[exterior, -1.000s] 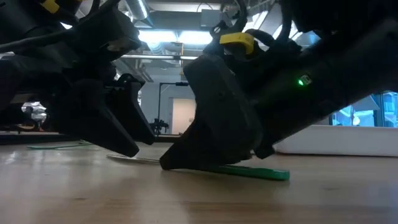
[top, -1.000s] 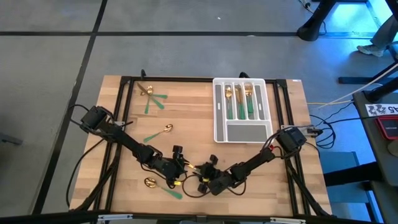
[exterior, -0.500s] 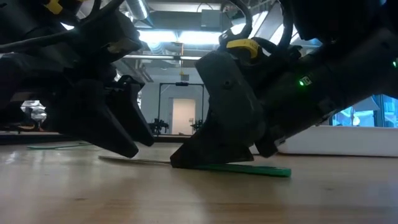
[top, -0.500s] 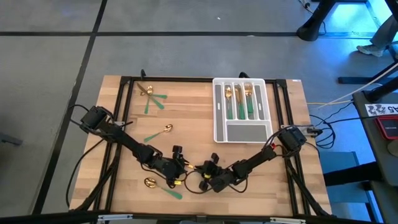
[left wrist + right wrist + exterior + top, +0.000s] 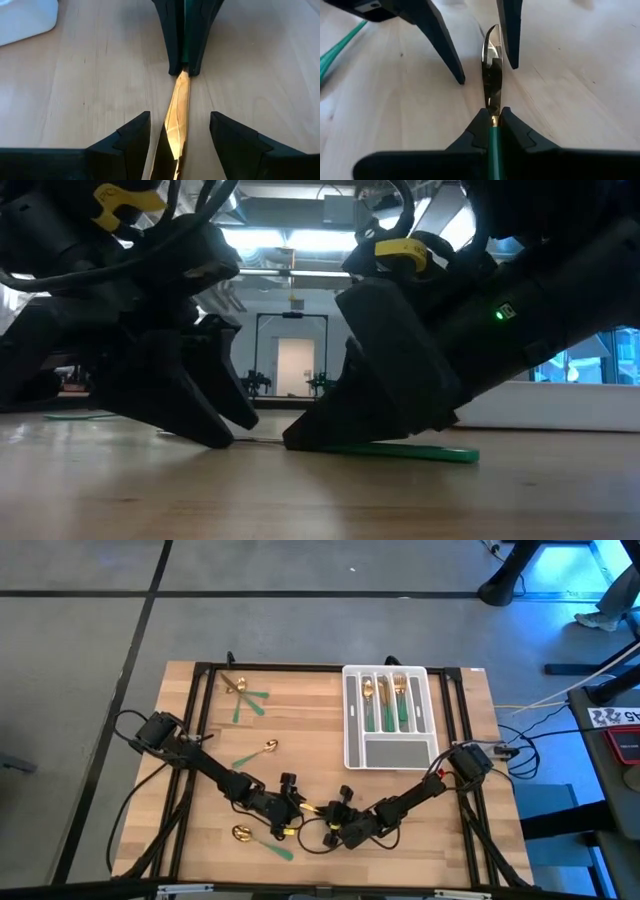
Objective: Sort silverware
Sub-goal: Put the green knife into the silverware tray
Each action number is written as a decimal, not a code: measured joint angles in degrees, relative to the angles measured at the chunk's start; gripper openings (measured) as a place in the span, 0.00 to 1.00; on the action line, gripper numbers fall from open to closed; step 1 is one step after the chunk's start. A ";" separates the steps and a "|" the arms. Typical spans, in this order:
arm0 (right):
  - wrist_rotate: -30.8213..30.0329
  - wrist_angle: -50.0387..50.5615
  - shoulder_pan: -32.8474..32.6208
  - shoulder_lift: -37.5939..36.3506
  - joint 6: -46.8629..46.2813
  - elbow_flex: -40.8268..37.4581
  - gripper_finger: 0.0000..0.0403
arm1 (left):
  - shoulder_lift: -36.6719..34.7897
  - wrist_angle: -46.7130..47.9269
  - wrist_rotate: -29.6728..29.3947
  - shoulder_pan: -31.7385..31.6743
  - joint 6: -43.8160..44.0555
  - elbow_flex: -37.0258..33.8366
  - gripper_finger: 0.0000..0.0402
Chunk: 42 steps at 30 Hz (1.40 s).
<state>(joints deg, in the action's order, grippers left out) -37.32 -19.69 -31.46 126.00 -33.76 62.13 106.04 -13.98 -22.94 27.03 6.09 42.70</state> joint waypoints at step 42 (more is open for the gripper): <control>-2.22 -4.46 -0.07 -2.44 6.77 0.00 0.06 | 0.13 1.71 1.44 -1.25 -0.04 -0.24 0.54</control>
<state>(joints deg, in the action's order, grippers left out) -39.54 -24.15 -31.53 123.55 -27.00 62.12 106.17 -12.27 -21.50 25.78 6.04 42.46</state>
